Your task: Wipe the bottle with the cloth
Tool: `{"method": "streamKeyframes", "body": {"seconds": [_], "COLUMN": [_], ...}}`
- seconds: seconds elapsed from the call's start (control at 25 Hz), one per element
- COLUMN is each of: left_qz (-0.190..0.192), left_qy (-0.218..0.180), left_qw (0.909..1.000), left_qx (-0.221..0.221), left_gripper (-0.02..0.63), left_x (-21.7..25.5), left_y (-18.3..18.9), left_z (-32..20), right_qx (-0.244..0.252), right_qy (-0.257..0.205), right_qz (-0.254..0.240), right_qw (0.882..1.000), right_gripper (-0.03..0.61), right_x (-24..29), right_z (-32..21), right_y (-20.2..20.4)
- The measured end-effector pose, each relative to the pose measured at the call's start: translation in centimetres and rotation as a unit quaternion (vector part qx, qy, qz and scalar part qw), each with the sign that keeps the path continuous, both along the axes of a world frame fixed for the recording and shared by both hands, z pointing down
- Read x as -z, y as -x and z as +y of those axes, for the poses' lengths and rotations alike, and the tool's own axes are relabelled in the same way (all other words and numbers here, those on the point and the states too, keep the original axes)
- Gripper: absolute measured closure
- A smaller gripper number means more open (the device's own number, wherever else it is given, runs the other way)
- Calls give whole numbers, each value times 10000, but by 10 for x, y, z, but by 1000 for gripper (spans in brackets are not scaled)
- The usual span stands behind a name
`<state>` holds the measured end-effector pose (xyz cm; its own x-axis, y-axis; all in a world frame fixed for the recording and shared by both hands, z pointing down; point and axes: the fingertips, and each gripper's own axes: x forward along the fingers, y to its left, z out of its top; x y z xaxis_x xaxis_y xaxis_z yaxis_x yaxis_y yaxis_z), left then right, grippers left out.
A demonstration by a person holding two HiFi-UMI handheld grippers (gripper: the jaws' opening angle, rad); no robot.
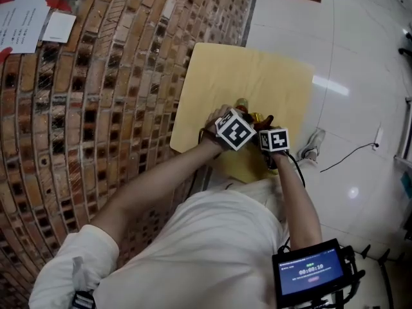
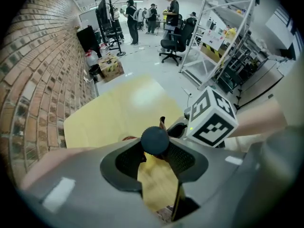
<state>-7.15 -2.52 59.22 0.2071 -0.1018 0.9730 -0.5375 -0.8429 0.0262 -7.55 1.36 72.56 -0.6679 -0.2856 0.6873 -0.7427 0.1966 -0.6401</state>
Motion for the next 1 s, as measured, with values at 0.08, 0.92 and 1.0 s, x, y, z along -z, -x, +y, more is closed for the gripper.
{"method": "streamKeyframes", "body": {"seconds": [0.08, 0.92, 1.0], "left_qz": [2, 1423, 1455], "left_qy": [60, 1282, 1326], "left_qw": [9997, 8667, 8578], "left_qx": [225, 4606, 4747], "left_gripper": [442, 440, 440], "left_x": [-1, -9, -9], "left_y": [5, 19, 19], "left_z": [-3, -20, -19], "right_qx": [-146, -179, -307], "right_qy": [229, -3203, -3145], "right_qz": [455, 466, 234], "right_qw": [9986, 9460, 9485], "right_gripper": [472, 474, 474], "right_x": [-10, 115, 119], "right_z": [-6, 24, 17], "right_y": [-5, 14, 18]}}
